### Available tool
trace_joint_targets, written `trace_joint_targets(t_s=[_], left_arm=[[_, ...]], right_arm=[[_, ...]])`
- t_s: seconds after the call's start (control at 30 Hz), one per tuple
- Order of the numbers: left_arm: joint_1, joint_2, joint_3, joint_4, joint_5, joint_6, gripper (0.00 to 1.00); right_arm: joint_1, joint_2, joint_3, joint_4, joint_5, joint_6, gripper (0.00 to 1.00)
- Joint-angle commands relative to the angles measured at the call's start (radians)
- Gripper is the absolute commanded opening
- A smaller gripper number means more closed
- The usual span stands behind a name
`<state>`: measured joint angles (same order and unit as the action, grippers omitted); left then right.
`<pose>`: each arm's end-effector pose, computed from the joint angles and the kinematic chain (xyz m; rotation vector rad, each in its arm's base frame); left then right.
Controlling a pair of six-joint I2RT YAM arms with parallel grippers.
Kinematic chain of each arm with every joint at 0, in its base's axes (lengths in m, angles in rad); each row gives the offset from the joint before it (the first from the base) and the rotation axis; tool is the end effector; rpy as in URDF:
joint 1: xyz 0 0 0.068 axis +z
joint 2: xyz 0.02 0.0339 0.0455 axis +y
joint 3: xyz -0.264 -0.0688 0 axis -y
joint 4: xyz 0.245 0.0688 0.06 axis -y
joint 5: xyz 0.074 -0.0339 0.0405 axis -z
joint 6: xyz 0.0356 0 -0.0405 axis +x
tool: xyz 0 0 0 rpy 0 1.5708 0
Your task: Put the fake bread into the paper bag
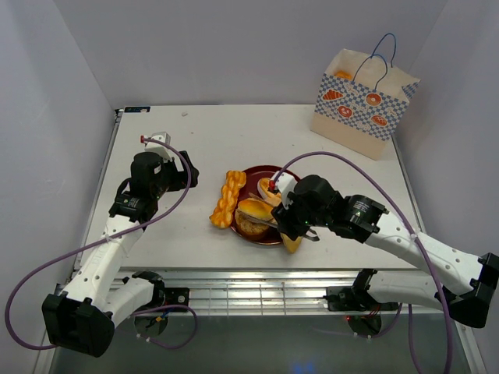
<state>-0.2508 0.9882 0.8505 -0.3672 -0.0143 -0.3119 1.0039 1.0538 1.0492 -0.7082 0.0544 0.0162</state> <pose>0.2148 -0.0545 0.3067 -0.0727 2.0910 -0.3283 0.1185 0.1826 0.3302 -1.0775 2.0625 0.4644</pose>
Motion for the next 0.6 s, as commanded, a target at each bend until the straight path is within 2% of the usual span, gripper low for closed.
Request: trace_joint_targets(t_s=[0.0,0.33,0.57], left_arm=[[-0.002,-0.011,0.038,-0.007,0.013,0.004,0.98],[-0.002,-0.016,0.036,-0.007,0.013,0.004,0.98],[-0.002,-0.019,0.036,-0.006,0.013,0.004,0.98]], right_arm=[[0.007,-0.011,0.046,0.033,0.041,-0.012,0.54],[0.007,-0.051,0.049,0.070,0.024,0.002,0.34],[0.007,-0.089,0.035,0.147,0.096,0.040,0.29]])
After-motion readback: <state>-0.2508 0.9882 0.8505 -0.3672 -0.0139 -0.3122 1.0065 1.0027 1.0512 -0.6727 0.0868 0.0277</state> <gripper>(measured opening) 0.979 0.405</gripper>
